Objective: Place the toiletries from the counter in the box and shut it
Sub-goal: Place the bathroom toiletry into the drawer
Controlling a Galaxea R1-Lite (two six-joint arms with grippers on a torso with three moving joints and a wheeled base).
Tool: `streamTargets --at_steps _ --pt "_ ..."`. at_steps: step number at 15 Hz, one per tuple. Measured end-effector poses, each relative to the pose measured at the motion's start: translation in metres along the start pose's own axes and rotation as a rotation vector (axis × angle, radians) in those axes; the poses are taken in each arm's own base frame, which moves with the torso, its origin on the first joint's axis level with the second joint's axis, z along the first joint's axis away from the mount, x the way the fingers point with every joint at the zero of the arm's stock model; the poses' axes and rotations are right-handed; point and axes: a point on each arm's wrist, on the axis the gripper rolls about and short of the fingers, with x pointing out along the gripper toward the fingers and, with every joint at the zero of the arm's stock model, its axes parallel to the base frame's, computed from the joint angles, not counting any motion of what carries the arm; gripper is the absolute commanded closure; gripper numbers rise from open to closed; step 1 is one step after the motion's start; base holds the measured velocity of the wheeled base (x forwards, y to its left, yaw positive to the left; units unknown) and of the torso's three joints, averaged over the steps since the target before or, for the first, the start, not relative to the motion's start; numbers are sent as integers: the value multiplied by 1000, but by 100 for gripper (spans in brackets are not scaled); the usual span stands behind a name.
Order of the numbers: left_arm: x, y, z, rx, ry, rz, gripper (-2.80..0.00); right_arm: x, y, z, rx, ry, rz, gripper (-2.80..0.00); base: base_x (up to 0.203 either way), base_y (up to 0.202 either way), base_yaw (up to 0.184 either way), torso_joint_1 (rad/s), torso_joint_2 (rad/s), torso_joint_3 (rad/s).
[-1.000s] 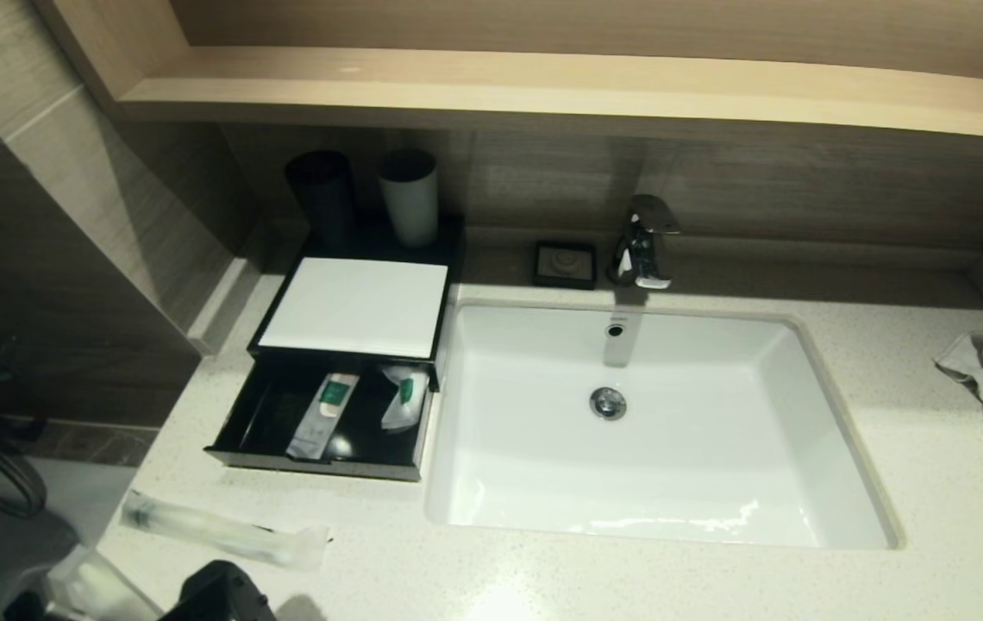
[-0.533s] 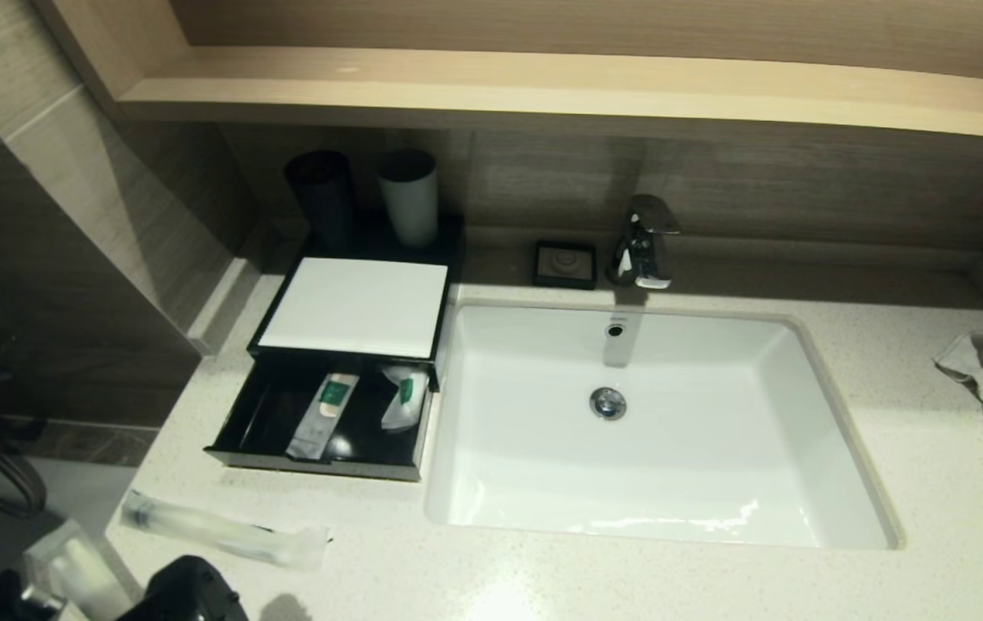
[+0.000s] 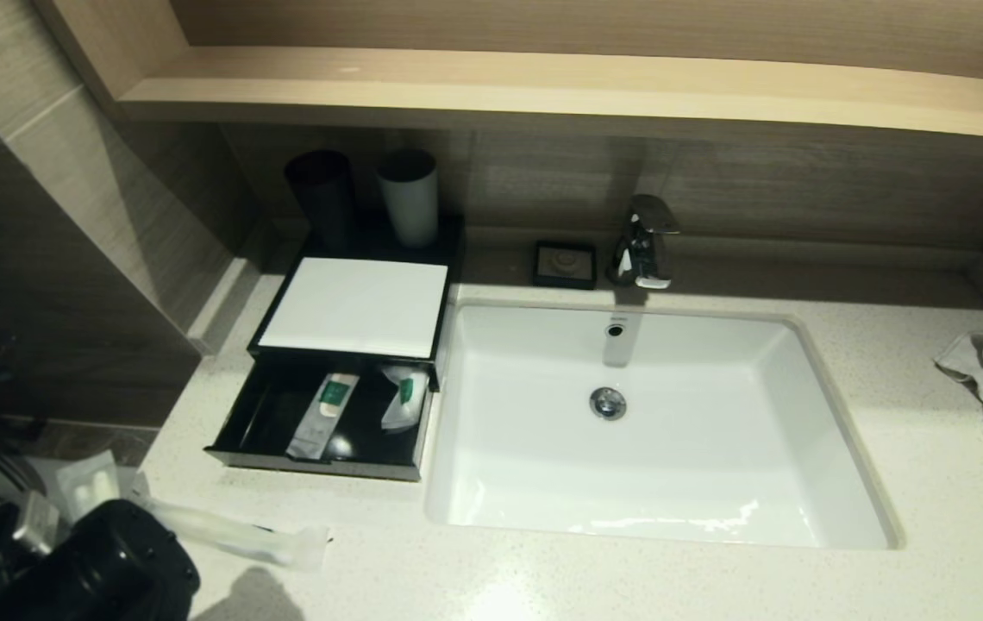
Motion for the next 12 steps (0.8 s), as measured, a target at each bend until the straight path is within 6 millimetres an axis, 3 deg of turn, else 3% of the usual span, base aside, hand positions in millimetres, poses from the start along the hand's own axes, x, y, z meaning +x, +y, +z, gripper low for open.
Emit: streamTargets --at_steps 12 --pt "-26 8 20 465 22 -148 0 0 0 0 0 0 0 0 0 0 0 0 0 0"
